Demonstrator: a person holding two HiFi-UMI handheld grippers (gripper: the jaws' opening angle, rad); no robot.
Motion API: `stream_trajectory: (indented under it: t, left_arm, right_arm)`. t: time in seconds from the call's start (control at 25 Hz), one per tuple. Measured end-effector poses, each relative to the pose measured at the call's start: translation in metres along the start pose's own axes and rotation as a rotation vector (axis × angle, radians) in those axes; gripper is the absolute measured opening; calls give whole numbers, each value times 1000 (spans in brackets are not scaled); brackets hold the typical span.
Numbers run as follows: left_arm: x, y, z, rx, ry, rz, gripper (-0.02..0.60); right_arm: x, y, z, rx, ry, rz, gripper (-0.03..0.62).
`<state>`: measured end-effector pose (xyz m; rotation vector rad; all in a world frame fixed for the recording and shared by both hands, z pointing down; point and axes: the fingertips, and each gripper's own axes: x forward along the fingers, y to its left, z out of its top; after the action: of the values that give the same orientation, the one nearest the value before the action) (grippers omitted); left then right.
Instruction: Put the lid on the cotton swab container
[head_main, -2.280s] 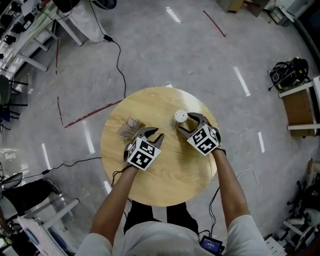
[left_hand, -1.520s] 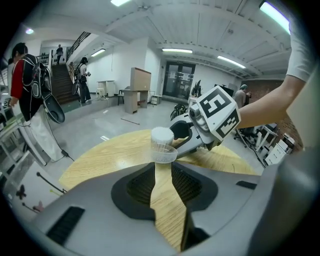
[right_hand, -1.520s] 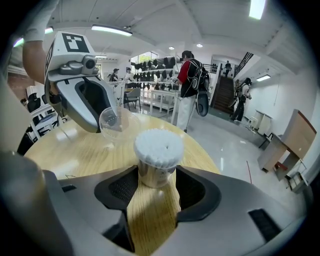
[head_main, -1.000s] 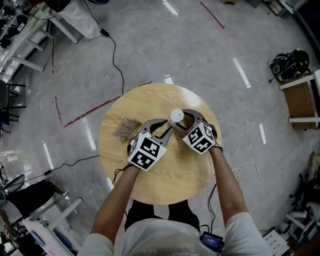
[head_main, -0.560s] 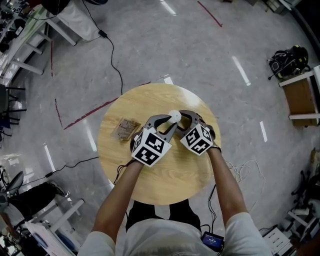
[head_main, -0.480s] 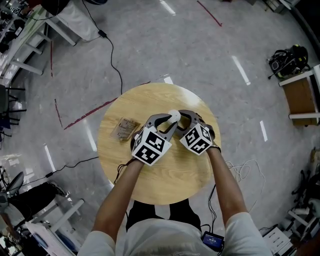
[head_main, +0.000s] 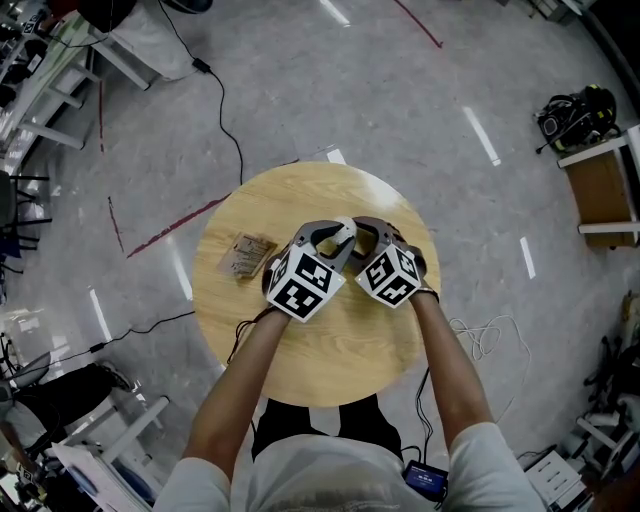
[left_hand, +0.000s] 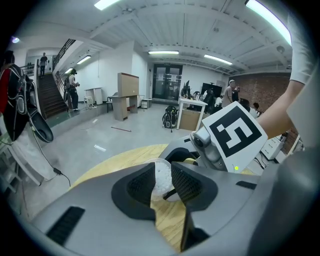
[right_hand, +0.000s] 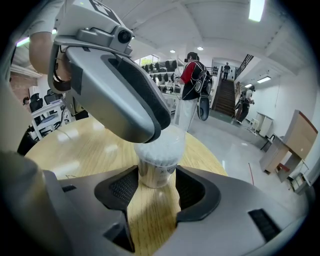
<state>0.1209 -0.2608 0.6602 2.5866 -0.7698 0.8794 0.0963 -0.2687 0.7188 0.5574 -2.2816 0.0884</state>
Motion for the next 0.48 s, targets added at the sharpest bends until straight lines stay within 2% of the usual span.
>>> stream_trajectory:
  t: [0.48]
  left_arm:
    - [9,3,0,-32,4,-8,112]
  right_arm:
    - [0,-3,-1,8,-10,3,259]
